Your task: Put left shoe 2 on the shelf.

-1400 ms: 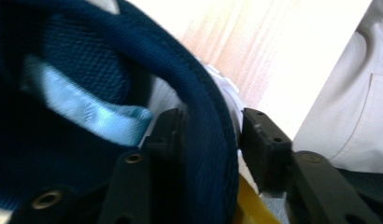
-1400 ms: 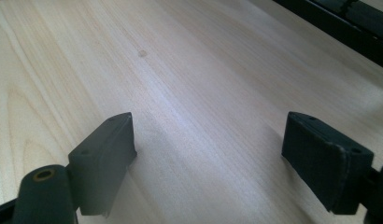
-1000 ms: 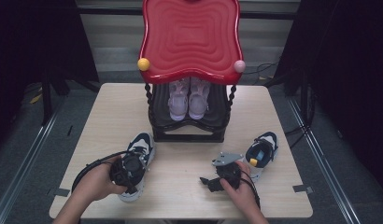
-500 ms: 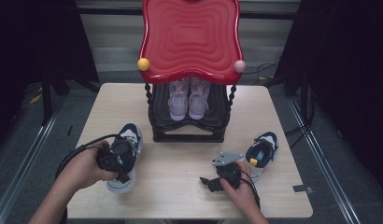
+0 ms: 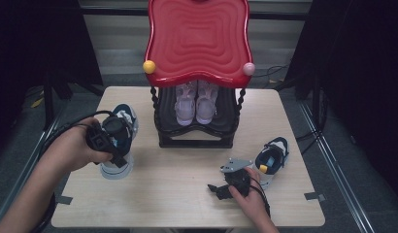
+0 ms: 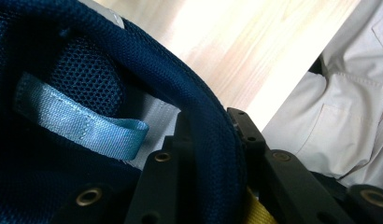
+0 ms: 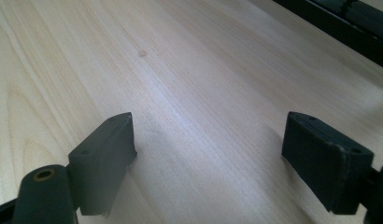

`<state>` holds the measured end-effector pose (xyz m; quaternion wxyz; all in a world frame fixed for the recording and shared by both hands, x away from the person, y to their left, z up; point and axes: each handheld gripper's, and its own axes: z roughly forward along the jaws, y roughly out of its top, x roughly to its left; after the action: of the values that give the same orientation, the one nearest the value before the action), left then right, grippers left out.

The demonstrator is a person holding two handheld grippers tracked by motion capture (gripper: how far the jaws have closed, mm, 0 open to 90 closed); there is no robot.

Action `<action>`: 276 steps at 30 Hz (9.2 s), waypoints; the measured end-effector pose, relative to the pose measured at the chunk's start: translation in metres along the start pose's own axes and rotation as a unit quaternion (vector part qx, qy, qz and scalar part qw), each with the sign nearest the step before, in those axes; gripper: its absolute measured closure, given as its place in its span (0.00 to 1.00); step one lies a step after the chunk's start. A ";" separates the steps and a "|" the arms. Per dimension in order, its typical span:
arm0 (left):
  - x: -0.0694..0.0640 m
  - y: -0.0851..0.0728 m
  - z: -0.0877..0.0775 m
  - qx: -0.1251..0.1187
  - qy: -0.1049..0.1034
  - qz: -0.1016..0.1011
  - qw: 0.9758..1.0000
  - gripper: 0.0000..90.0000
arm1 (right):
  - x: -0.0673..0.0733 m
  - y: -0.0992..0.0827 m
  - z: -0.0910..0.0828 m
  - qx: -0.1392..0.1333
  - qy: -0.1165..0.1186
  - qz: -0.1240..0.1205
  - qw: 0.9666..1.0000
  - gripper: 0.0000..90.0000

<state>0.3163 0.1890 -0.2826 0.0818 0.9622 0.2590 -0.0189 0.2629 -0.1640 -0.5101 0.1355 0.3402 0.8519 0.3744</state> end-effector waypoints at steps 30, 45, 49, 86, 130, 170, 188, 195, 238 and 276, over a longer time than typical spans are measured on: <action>0.017 0.031 -0.086 -0.022 -0.001 -0.038 0.999 0.83 | 0.000 0.000 0.000 0.002 0.001 0.001 1.000 0.18; 0.020 0.048 -0.120 -0.033 0.015 -0.039 0.999 0.83 | 0.000 0.000 0.000 0.002 0.002 0.001 1.000 0.18; 0.020 0.054 -0.132 -0.038 0.025 -0.038 0.998 0.83 | 0.000 0.000 0.000 0.001 0.001 0.002 1.000 0.18; 0.005 0.141 -0.191 -0.082 0.089 0.010 0.993 0.83 | 0.000 0.000 0.000 0.001 0.001 0.001 1.000 0.18; -0.004 0.244 -0.141 -0.109 0.132 0.067 0.983 0.83 | 0.001 0.000 0.000 0.001 0.006 0.000 1.000 0.18; 0.001 0.251 -0.133 -0.140 0.158 0.094 0.973 0.81 | 0.001 -0.001 0.000 0.000 0.007 -0.002 1.000 0.18; 0.003 0.245 -0.134 -0.163 0.161 0.069 0.971 0.72 | 0.001 -0.001 0.000 0.000 0.008 -0.002 1.000 0.18; 0.004 0.247 -0.133 -0.164 0.164 0.051 0.971 0.60 | 0.001 -0.001 0.000 0.000 0.008 -0.002 1.000 0.18; 0.001 0.224 -0.165 -0.169 0.115 -0.017 0.979 0.34 | 0.001 -0.001 0.000 0.001 0.007 -0.002 1.000 0.18; 0.003 0.202 -0.175 -0.158 0.105 -0.040 0.981 0.26 | 0.001 -0.001 0.000 0.001 0.007 -0.002 1.000 0.18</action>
<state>0.4189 0.0480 -0.0802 0.2048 0.9226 0.3040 0.1202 0.2617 -0.1638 -0.5103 0.1306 0.3358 0.8538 0.3759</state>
